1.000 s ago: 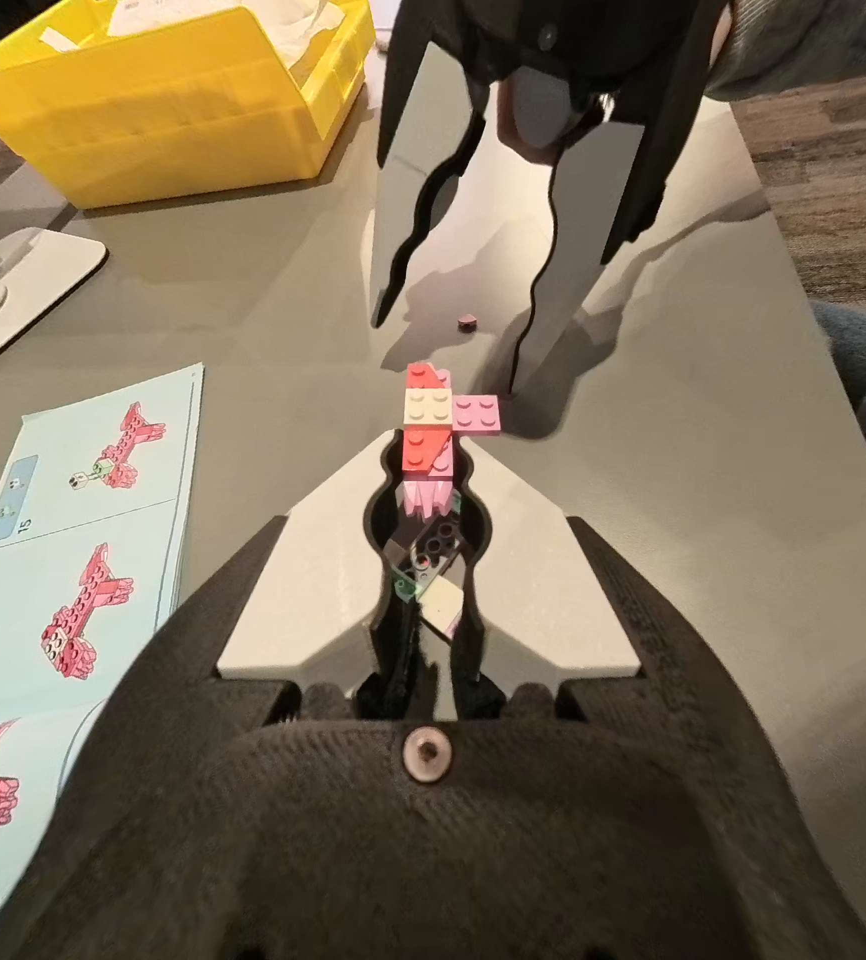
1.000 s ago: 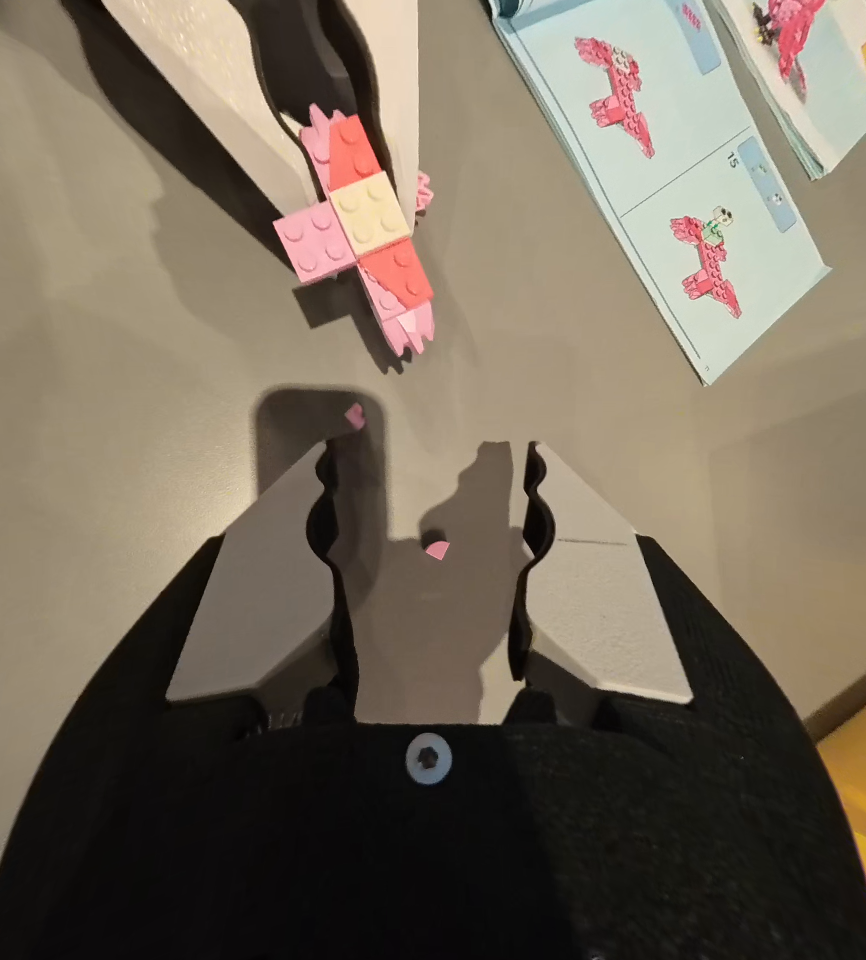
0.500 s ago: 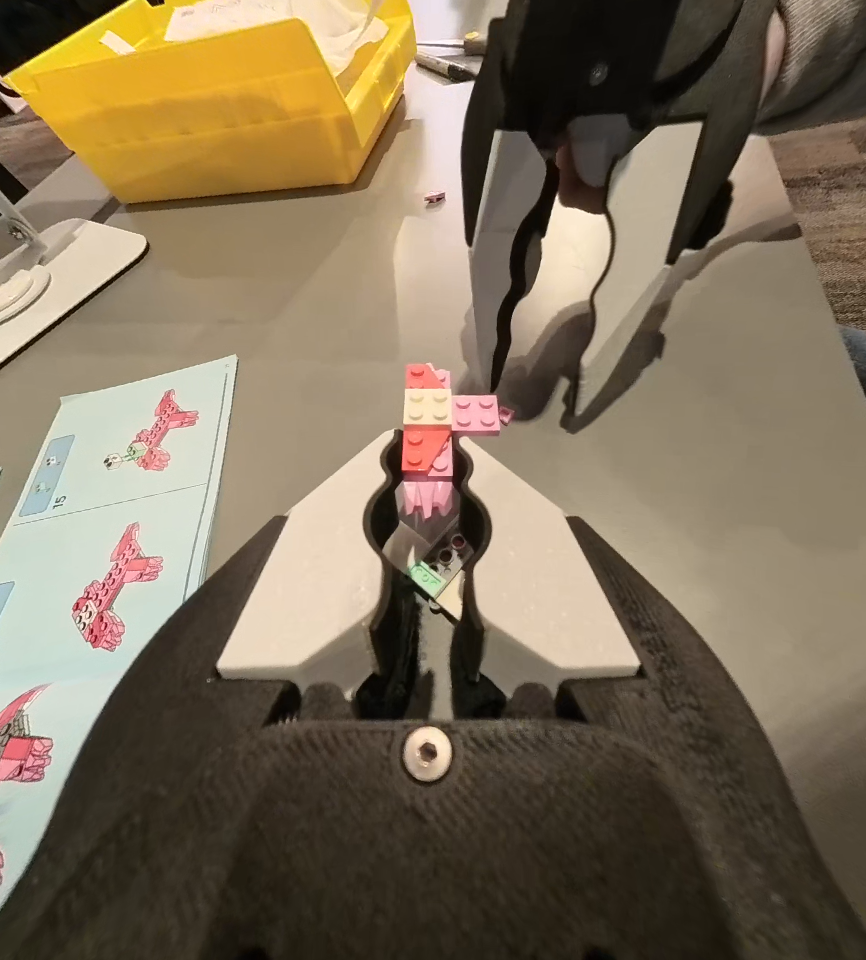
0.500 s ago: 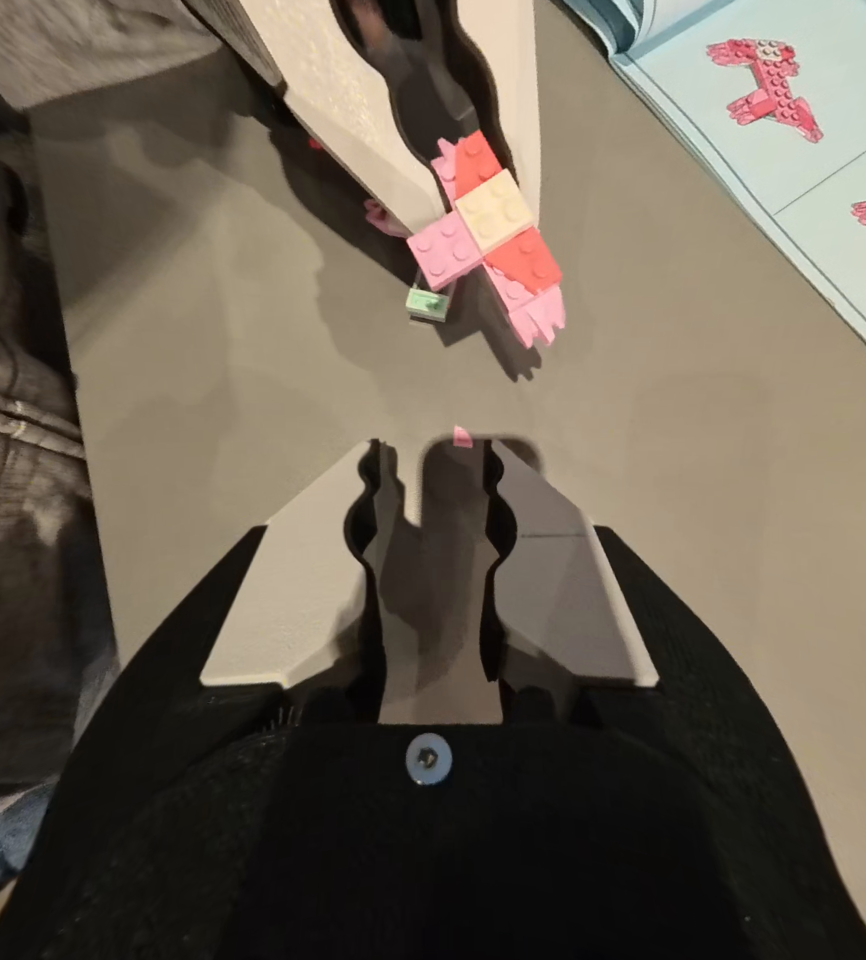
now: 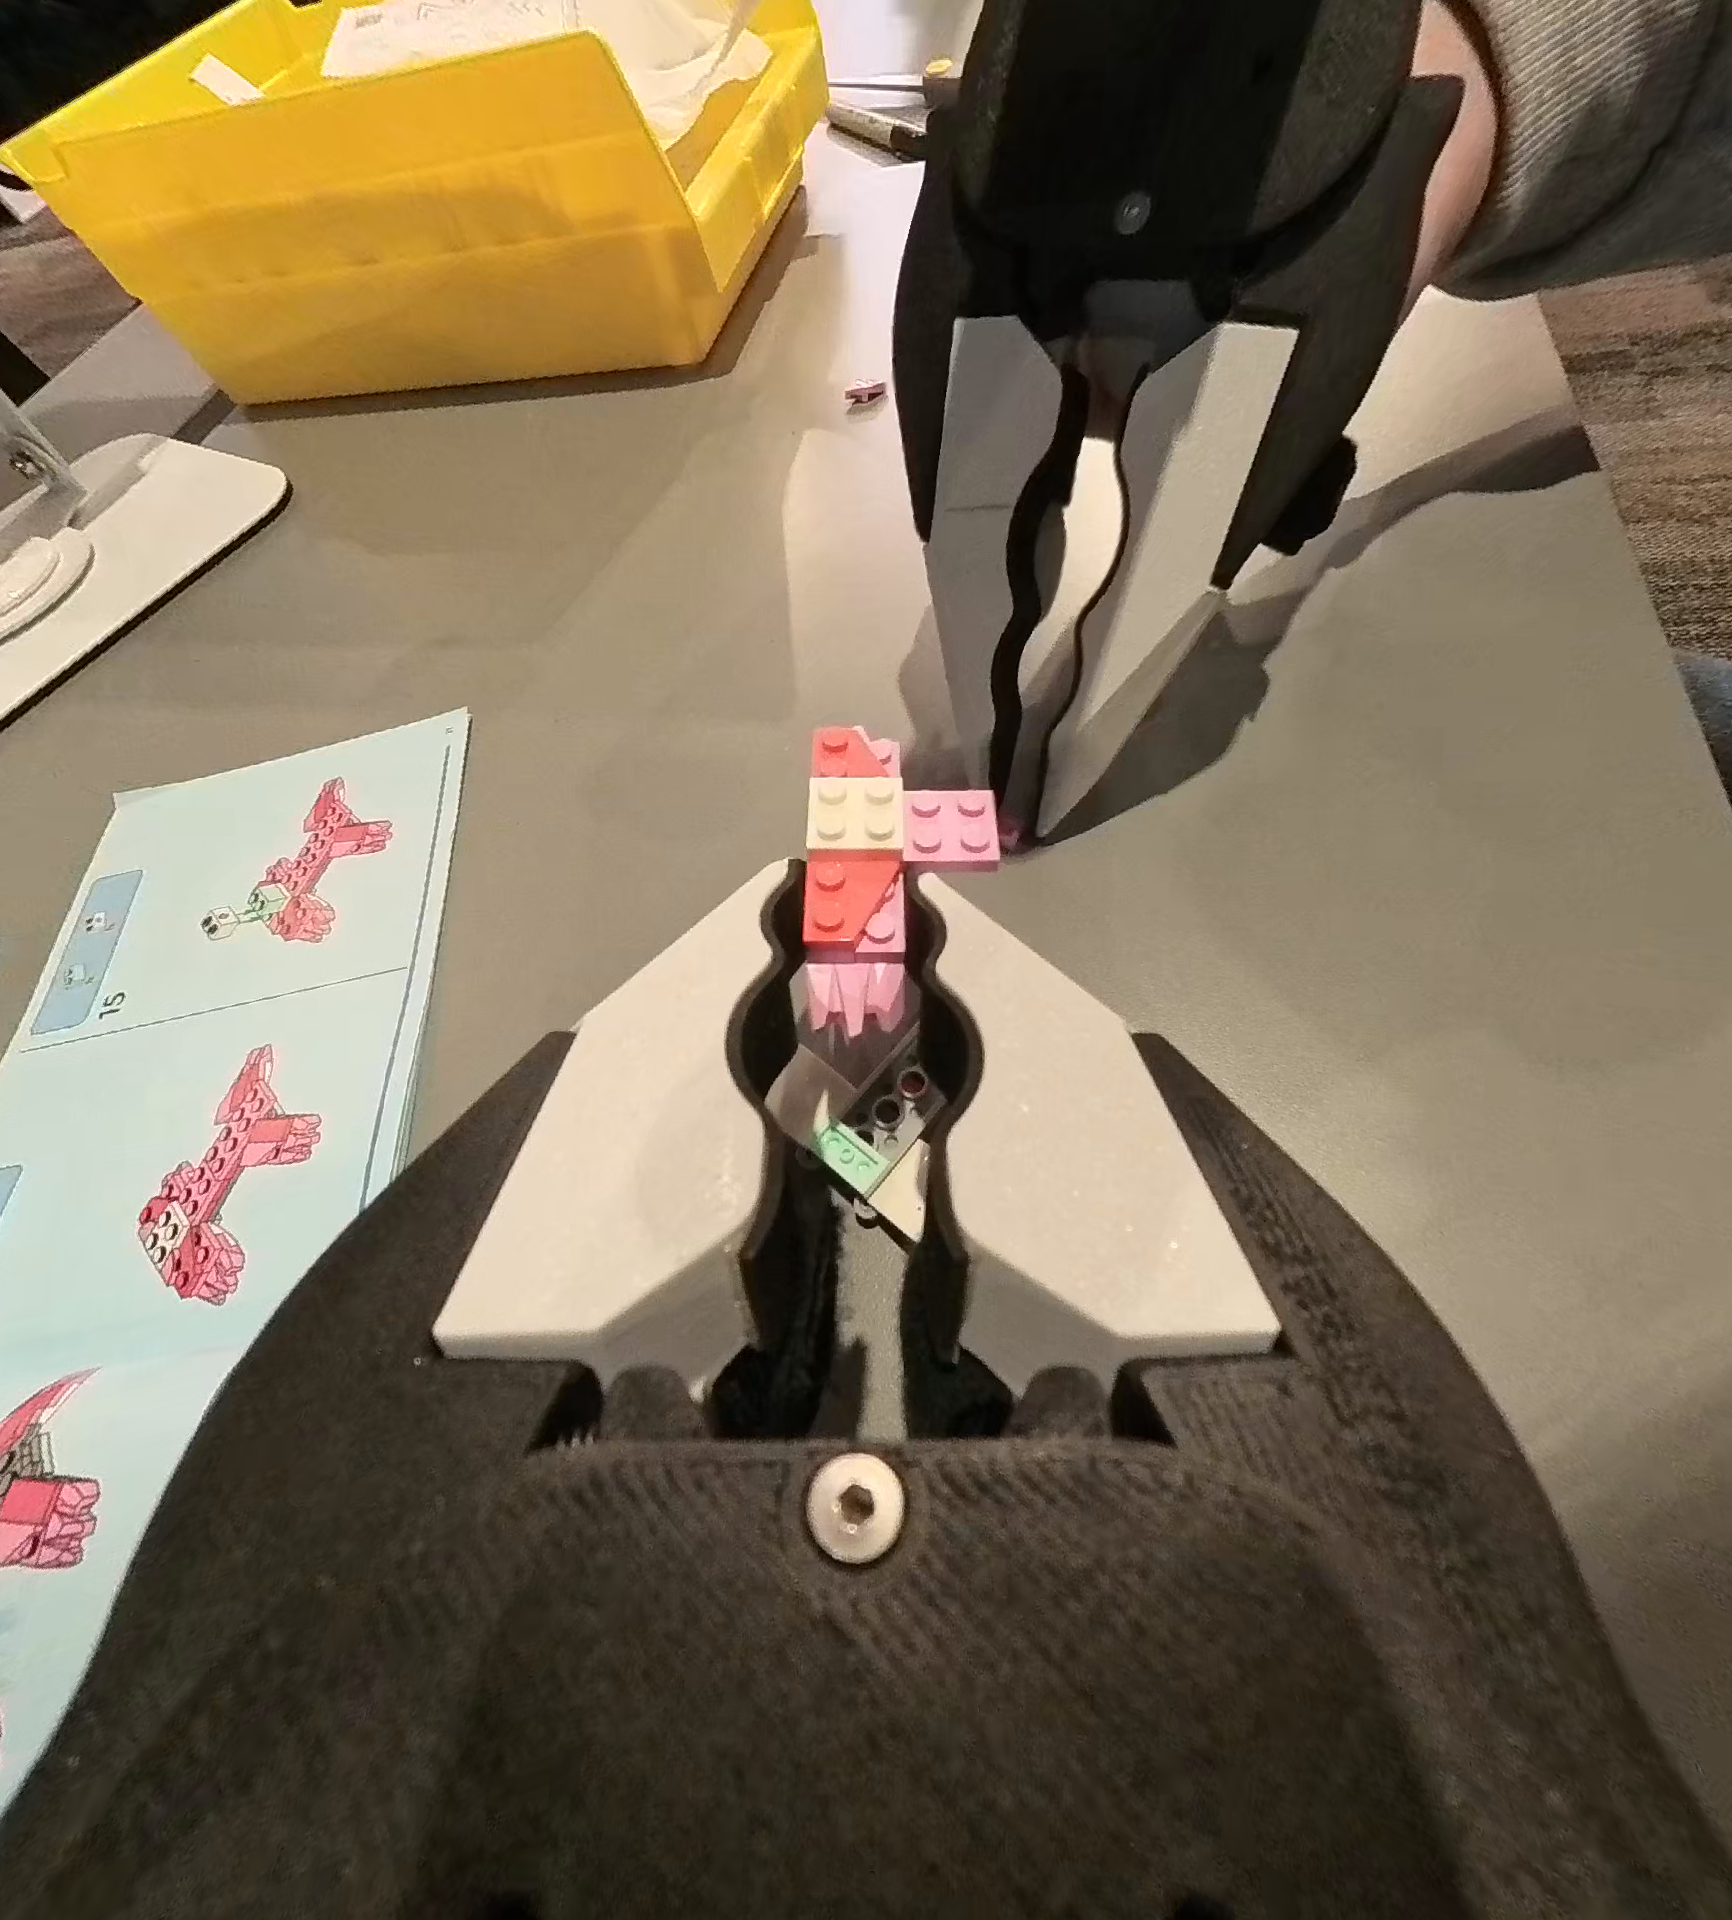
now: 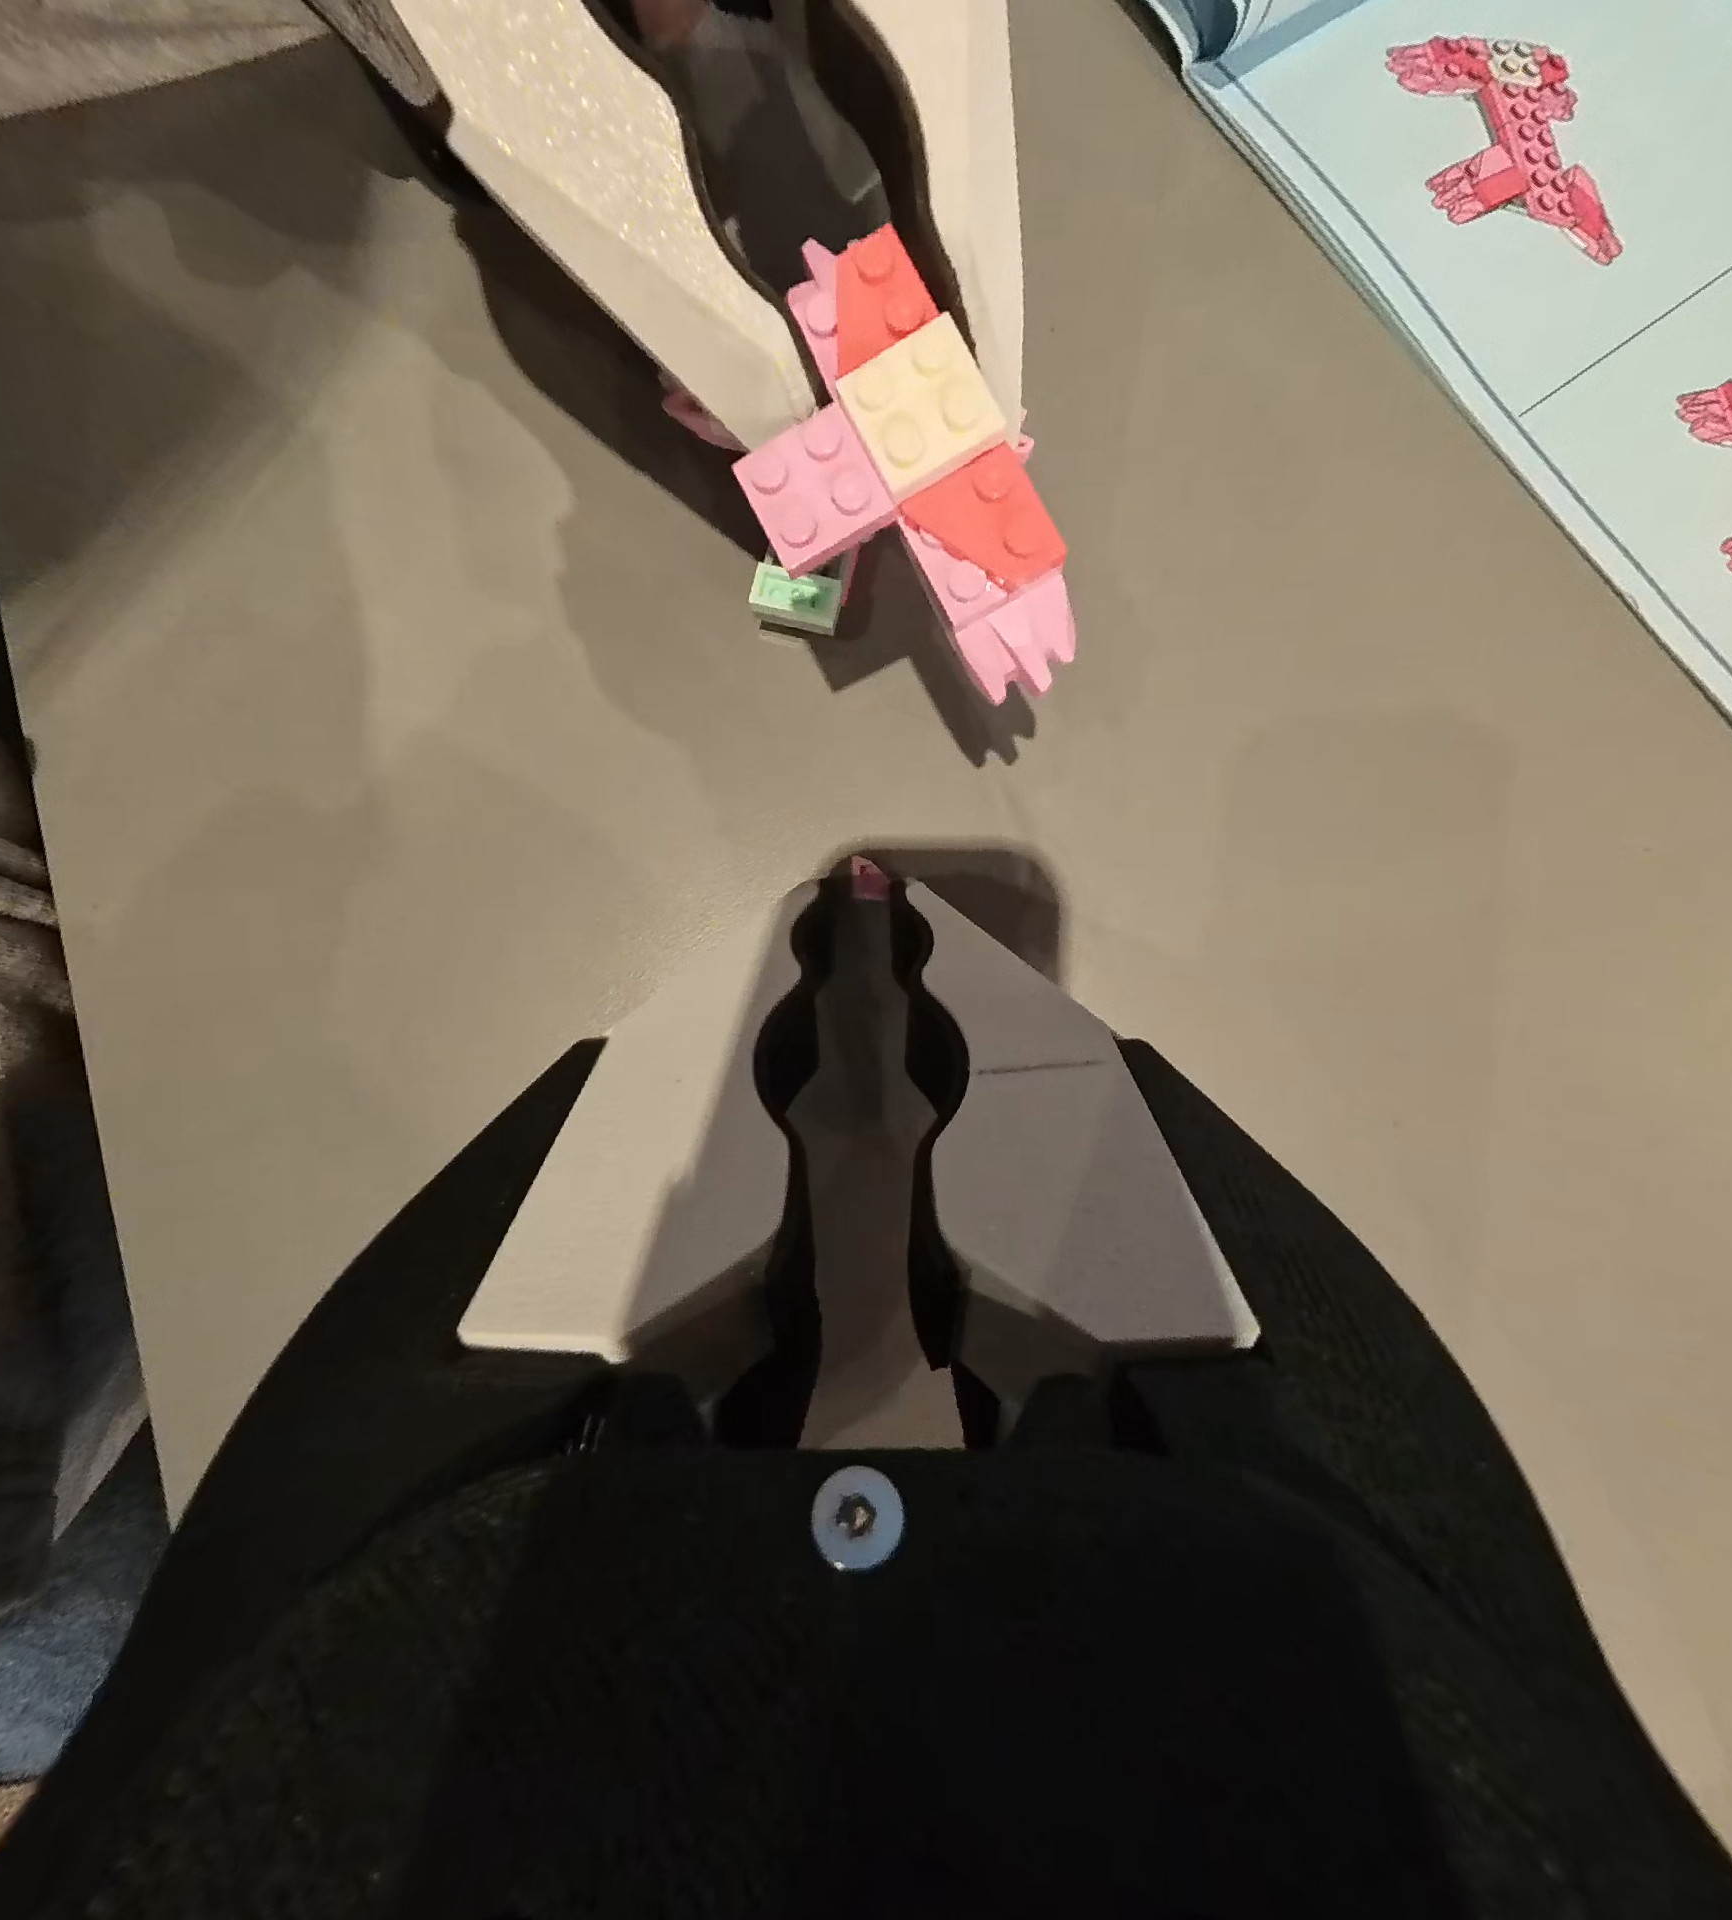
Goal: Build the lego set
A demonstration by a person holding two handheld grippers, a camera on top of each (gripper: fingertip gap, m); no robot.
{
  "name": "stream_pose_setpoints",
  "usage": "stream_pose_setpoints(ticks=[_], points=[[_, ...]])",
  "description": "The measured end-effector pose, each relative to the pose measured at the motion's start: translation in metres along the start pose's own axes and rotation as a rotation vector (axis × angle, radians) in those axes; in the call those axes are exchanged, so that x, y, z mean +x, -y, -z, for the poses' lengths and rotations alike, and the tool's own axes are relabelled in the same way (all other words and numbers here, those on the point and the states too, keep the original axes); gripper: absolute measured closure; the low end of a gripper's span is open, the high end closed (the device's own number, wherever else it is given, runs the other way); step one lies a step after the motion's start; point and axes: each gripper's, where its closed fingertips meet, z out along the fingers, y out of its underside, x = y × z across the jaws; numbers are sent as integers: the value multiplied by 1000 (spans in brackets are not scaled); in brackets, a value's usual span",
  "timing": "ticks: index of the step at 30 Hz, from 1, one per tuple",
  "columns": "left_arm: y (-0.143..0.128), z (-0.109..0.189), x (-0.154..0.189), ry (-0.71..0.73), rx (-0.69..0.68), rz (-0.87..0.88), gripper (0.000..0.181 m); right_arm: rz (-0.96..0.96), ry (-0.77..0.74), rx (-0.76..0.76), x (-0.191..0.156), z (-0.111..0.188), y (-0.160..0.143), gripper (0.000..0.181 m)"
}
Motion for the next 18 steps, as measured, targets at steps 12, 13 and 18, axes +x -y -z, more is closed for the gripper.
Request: stream_pose_setpoints(ticks=[12,13,18], points=[[0,0,-1,3,1,0,164,90,-78,-4,8,1,0,176],[1,0,-1,4,2,0,164,120,-98,-13,10,3,0,176],[1,1,-2,7,6,3,164,487,-205,-140,15,15,-3,177]])
